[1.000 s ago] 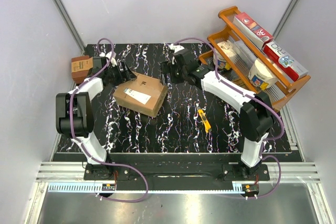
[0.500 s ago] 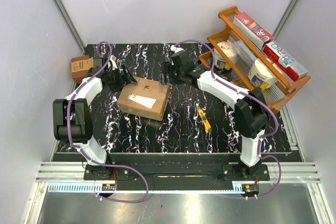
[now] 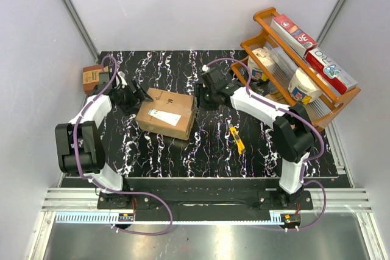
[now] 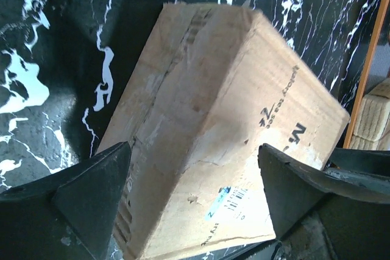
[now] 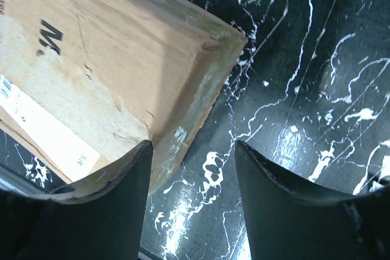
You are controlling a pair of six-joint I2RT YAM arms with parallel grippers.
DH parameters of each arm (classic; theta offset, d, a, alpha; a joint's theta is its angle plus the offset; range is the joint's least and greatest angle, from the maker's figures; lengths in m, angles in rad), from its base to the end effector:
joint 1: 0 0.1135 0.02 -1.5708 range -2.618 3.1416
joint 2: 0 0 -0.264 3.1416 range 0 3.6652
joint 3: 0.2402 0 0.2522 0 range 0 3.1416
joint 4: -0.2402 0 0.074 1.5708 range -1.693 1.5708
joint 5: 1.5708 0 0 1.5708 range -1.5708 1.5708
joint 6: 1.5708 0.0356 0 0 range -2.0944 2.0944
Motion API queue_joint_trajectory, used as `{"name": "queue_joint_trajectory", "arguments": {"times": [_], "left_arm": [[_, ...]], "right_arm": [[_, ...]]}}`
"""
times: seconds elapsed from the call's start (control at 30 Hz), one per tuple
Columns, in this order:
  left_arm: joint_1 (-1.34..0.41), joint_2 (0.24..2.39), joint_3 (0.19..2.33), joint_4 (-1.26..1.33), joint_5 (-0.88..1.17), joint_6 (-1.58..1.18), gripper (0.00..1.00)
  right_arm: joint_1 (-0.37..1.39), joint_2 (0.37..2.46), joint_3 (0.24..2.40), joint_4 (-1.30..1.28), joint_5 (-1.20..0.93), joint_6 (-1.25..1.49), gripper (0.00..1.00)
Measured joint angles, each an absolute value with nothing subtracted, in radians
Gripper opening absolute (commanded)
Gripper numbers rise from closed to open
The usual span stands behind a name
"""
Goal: Unpack the express box
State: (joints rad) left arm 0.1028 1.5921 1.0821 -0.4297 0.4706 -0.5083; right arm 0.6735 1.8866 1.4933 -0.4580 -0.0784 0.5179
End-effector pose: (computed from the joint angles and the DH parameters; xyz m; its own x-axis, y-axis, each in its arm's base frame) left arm 0.3310 0.0179 0.2249 -0.7866 -0.5172 -0.3373 -0.2383 0.7582 -0.6070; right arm 0.3292 0.2663 0.2436 -0.8386 -0.0378 -0.5434 -0.2843 0.8813 0.3774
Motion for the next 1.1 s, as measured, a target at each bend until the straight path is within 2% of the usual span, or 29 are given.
{"name": "queue_joint_trajectory", "arguments": {"times": [0.03, 0.33, 0.53, 0.9, 1.1], "left_arm": [[0.103, 1.592, 1.073, -0.429, 0.475, -0.513, 0.86], [0.104, 1.592, 1.024, -0.407, 0.562, -0.525, 0.70], [0.104, 1.585, 1.024, -0.393, 0.611, -0.520, 0.65], [0.051, 1.437, 1.024, -0.387, 0.690, -0.533, 0.65], [-0.043, 1.336, 1.022, -0.366, 0.719, -0.562, 0.67]], "right_arm": [[0.673, 1.883, 1.483, -0.458, -0.080, 0.523, 0.56], [0.673, 1.835, 1.400, -0.419, -0.089, 0.564, 0.46], [0.673, 1.815, 1.368, -0.398, -0.087, 0.580, 0.40], [0.665, 1.734, 1.262, -0.392, -0.035, 0.585, 0.38], [0.661, 1.684, 1.183, -0.390, 0.026, 0.590, 0.42]]}}
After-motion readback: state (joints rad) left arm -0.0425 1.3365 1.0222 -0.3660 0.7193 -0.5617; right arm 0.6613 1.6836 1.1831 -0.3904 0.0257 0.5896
